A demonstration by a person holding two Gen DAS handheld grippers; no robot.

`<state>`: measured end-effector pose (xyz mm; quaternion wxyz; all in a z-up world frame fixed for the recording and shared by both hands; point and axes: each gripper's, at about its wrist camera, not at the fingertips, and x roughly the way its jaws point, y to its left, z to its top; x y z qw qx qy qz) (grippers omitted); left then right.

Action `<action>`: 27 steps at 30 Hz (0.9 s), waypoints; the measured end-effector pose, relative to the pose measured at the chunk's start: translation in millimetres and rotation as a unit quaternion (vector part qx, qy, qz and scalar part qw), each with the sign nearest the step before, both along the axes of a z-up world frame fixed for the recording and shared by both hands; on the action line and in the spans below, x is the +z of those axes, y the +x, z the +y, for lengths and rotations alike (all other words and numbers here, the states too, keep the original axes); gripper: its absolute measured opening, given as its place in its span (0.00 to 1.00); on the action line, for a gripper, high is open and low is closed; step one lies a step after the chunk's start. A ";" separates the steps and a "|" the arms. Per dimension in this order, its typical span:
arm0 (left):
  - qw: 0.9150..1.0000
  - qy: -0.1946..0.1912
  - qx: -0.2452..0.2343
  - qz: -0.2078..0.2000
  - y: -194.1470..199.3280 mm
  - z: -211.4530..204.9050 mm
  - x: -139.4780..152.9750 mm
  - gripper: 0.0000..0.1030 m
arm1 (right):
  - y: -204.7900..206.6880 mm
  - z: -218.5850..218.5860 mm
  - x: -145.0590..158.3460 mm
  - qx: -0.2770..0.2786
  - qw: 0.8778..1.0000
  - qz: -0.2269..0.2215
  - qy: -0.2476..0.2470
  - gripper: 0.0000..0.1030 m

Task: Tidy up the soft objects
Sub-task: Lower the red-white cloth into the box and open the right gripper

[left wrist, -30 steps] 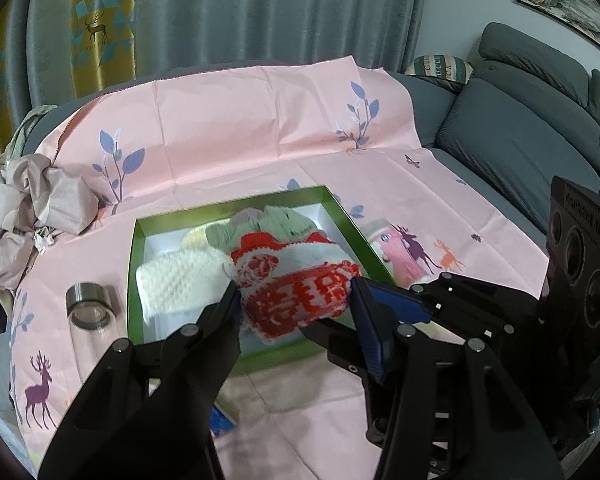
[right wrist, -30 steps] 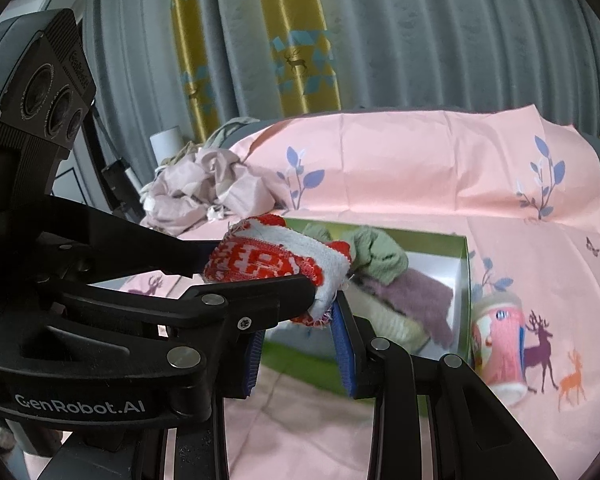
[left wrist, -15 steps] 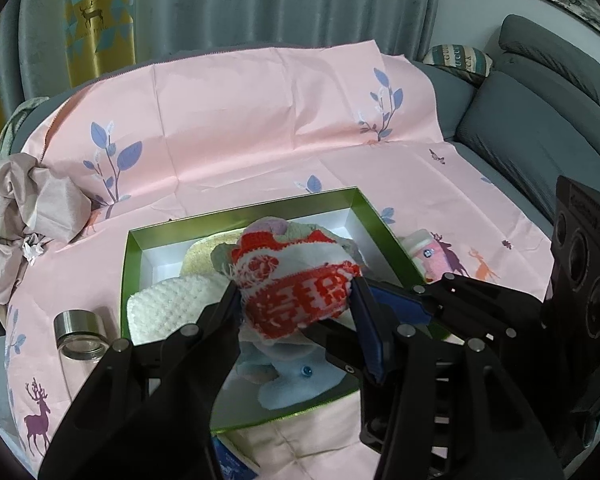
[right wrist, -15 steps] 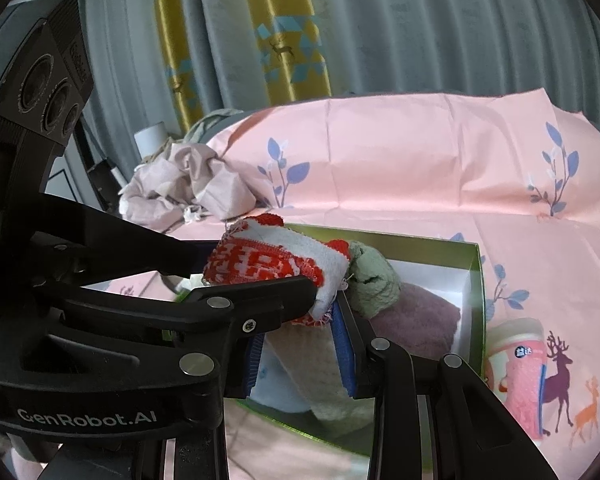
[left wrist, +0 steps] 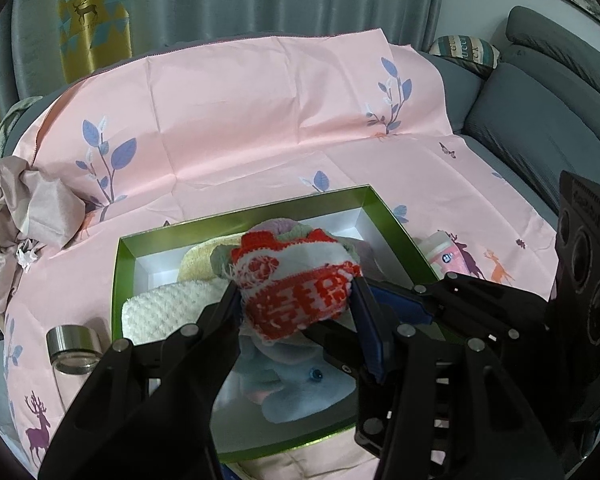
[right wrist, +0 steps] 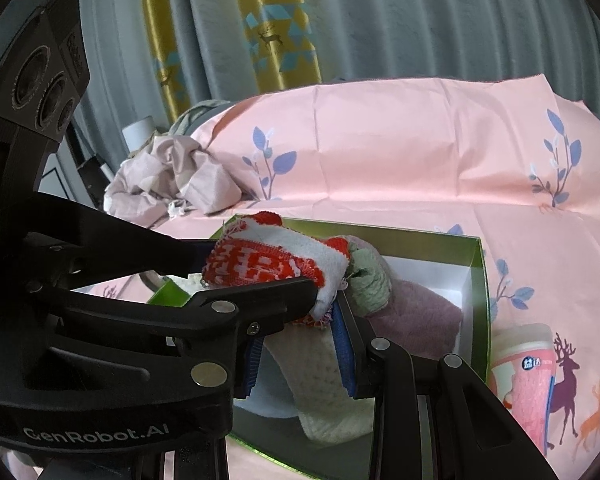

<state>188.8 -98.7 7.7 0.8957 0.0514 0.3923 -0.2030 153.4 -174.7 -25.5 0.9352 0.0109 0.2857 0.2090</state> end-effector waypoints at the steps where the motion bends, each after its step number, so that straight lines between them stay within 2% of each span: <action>1: 1.000 0.001 0.000 0.000 1.9 -1.0 1.0 0.50 | 1.7 -0.2 0.8 -0.001 1.000 0.000 0.000 0.33; 11: 1.000 -0.007 -0.001 -0.027 8.2 -4.3 22.2 0.51 | 6.3 -3.0 22.9 -0.008 1.000 -0.027 -0.003 0.33; 15: 1.000 -0.003 0.001 -0.014 15.3 -6.4 14.4 0.51 | 13.8 -2.3 20.2 -0.010 1.000 -0.020 -0.008 0.33; 20: 1.000 -0.006 0.010 0.026 27.2 -3.6 -5.4 0.51 | 27.7 -3.1 0.9 -0.006 1.000 0.023 -0.005 0.33; 27: 0.999 0.001 0.013 0.034 26.2 -4.9 -12.3 0.51 | 29.8 -3.1 -9.8 -0.002 0.999 0.037 -0.005 0.33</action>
